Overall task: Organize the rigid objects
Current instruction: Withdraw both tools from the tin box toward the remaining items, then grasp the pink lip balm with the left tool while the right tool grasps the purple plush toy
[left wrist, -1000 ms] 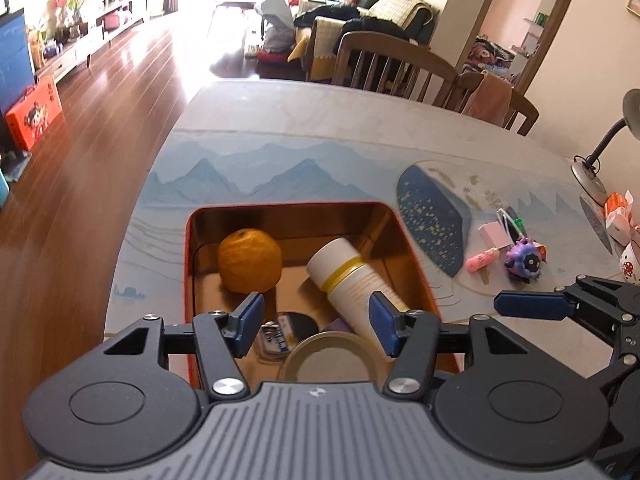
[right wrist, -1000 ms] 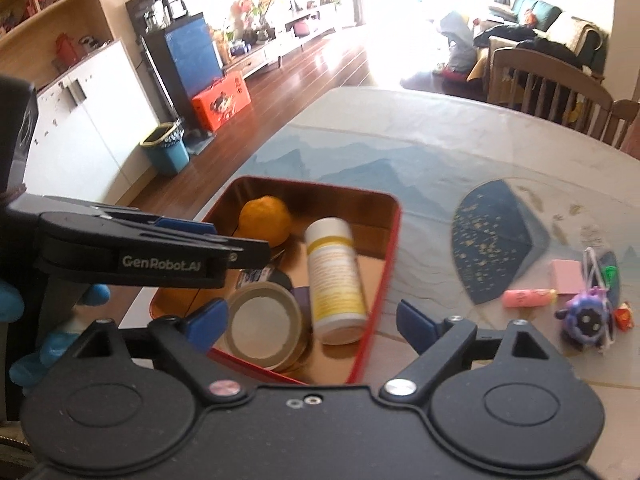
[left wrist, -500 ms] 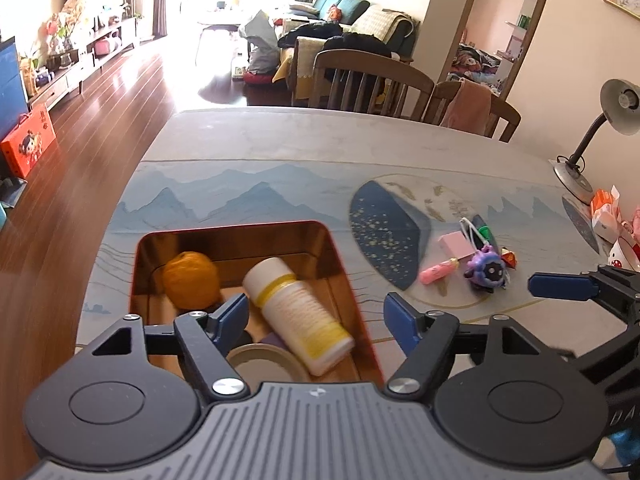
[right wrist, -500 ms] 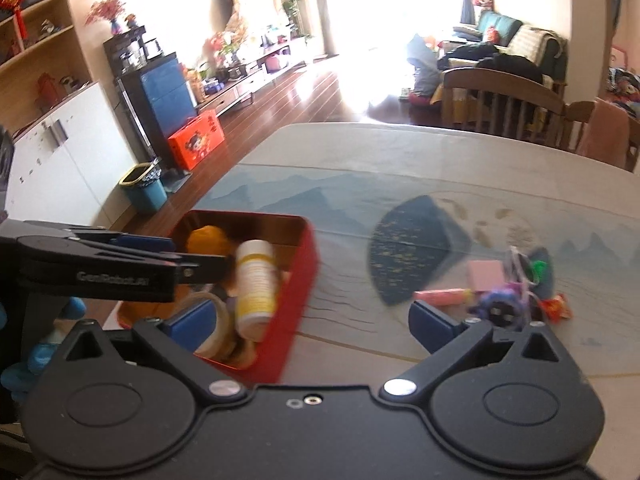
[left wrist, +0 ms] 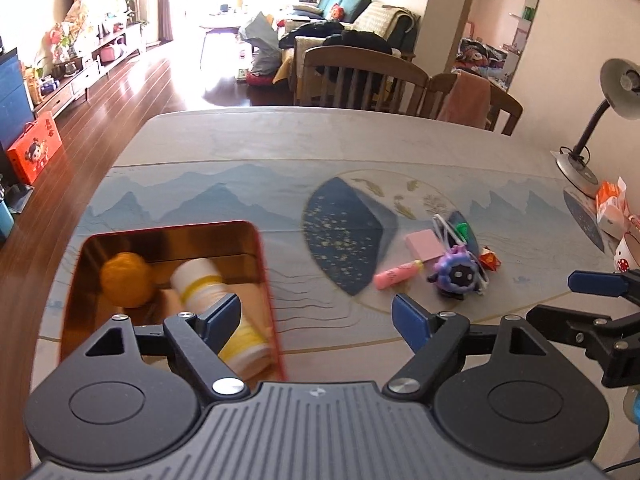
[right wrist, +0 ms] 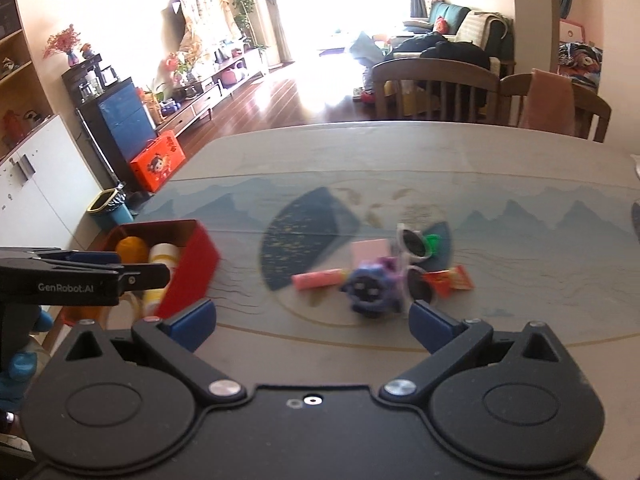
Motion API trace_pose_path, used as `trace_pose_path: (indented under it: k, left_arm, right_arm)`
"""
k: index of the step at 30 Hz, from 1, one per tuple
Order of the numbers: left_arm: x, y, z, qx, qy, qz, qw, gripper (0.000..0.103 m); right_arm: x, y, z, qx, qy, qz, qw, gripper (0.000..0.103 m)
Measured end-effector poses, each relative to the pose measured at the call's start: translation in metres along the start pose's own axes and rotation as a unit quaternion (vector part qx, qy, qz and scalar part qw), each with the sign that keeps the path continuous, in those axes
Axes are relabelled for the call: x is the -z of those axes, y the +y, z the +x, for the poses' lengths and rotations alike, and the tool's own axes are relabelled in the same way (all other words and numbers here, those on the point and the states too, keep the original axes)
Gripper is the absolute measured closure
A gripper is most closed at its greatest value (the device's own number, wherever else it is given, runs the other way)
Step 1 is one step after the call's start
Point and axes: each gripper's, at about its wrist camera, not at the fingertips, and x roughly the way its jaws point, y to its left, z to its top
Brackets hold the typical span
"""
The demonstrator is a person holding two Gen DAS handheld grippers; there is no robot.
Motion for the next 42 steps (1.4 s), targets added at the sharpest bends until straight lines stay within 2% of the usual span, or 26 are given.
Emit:
trace_pose_path:
  k: [4, 10, 16, 23, 26, 30, 33, 42]
  left_arm:
    - [-0.001, -0.024, 0.012, 0.008, 0.0, 0.013, 0.9999, 0.02]
    - [-0.003, -0.05, 0.038, -0.002, 0.009, 0.019, 0.9998, 0.02]
    - [-0.007, -0.063, 0.069, -0.004, 0.028, 0.015, 0.9995, 0.02]
    - [-0.01, -0.064, 0.107, -0.012, 0.061, 0.004, 0.9981, 0.02]
    - [-0.012, -0.061, 0.122, -0.017, 0.074, -0.003, 0.9971, 0.02]
    - [-0.013, -0.062, 0.138, -0.017, 0.08, 0.015, 0.9965, 0.02]
    - [-0.015, -0.064, 0.145, -0.012, 0.081, 0.029, 0.9962, 0.02]
    - [-0.019, -0.072, 0.159, 0.011, 0.073, 0.068, 0.9949, 0.023]
  right_arm:
    - [0.001, -0.021, -0.005, 0.012, 0.001, -0.003, 1.0, 0.0]
    - [0.003, -0.047, -0.005, 0.016, 0.008, -0.031, 0.999, 0.0]
    - [0.003, -0.044, 0.004, 0.002, 0.015, -0.09, 0.996, 0.001]
    - [0.0, -0.031, 0.027, -0.014, 0.027, -0.163, 0.986, 0.003]
    - [-0.003, -0.027, 0.043, -0.019, 0.038, -0.179, 0.983, 0.005]
    - [-0.008, -0.024, 0.059, -0.021, 0.048, -0.192, 0.98, 0.011]
    - [-0.008, -0.023, 0.071, -0.02, 0.051, -0.206, 0.977, 0.017]
    - [-0.009, -0.022, 0.099, -0.026, 0.063, -0.233, 0.97, 0.026]
